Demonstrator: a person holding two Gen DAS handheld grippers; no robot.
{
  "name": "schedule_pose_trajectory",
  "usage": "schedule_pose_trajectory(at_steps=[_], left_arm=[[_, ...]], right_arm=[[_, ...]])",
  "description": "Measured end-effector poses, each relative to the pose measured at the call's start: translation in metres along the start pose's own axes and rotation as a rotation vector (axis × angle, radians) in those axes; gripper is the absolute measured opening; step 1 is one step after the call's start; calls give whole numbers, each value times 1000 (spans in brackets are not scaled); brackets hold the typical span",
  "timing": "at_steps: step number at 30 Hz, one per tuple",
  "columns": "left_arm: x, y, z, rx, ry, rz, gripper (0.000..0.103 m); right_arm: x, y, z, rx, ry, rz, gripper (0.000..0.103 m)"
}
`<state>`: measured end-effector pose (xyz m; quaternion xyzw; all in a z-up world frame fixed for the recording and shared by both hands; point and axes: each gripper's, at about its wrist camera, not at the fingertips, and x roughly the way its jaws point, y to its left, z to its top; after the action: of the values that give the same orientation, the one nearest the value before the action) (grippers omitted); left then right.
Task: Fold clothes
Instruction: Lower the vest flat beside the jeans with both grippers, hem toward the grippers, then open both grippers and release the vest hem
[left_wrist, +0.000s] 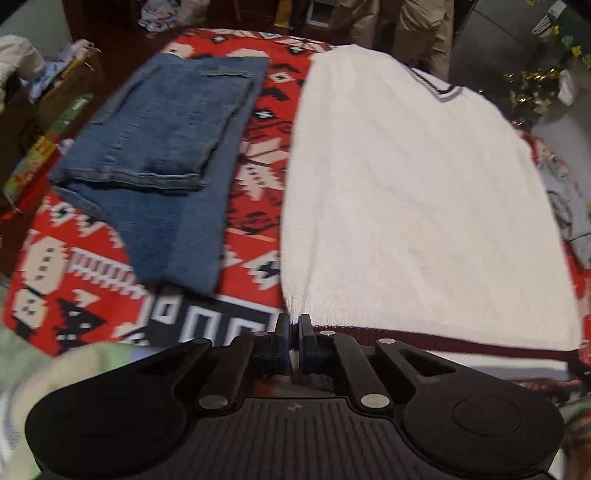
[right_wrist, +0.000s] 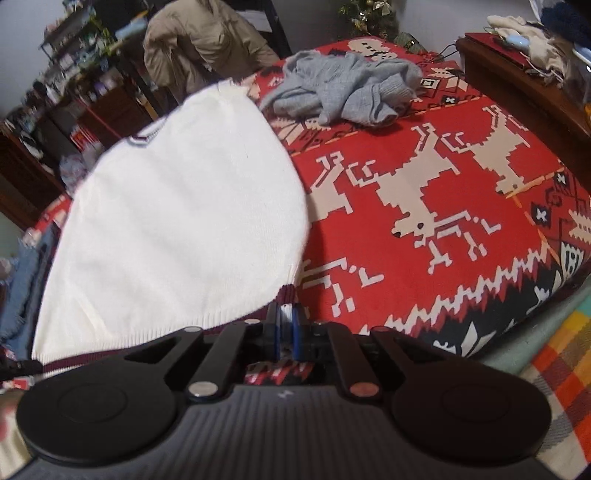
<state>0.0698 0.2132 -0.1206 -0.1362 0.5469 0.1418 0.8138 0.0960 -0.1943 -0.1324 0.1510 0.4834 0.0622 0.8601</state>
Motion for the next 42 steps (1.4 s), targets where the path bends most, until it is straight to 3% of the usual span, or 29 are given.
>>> schedule_pose_trajectory(at_steps=[4, 8, 12, 18, 21, 28, 32, 37, 39, 42], left_arm=[[22, -5, -1, 28, 57, 109, 4], [24, -23, -5, 100, 44, 183, 4], [23, -14, -7, 70, 52, 130, 4], [19, -11, -6, 21, 42, 114, 20], [11, -7, -6, -8, 24, 85, 24], [-9, 16, 8, -147, -79, -80, 33], [-7, 22, 37, -174, -179, -128, 37], [25, 25, 99, -182, -196, -178, 38], [37, 20, 122, -147, -237, -140, 38], [56, 9, 157, -67, -306, -112, 39]], right_arm=[[15, 4, -4, -29, 89, -60, 5], [19, 12, -7, -81, 96, -100, 5], [13, 0, -6, -26, 87, -81, 6], [16, 7, -8, -63, 99, -107, 8], [12, -1, -7, -21, 87, -107, 19], [-5, -10, -1, 25, 6, -108, 24], [-11, 4, 9, -45, -46, -90, 27], [-3, 32, 33, -191, -66, -74, 30], [6, 42, 51, -238, -101, -91, 36], [26, 53, 88, -254, -169, -108, 69]])
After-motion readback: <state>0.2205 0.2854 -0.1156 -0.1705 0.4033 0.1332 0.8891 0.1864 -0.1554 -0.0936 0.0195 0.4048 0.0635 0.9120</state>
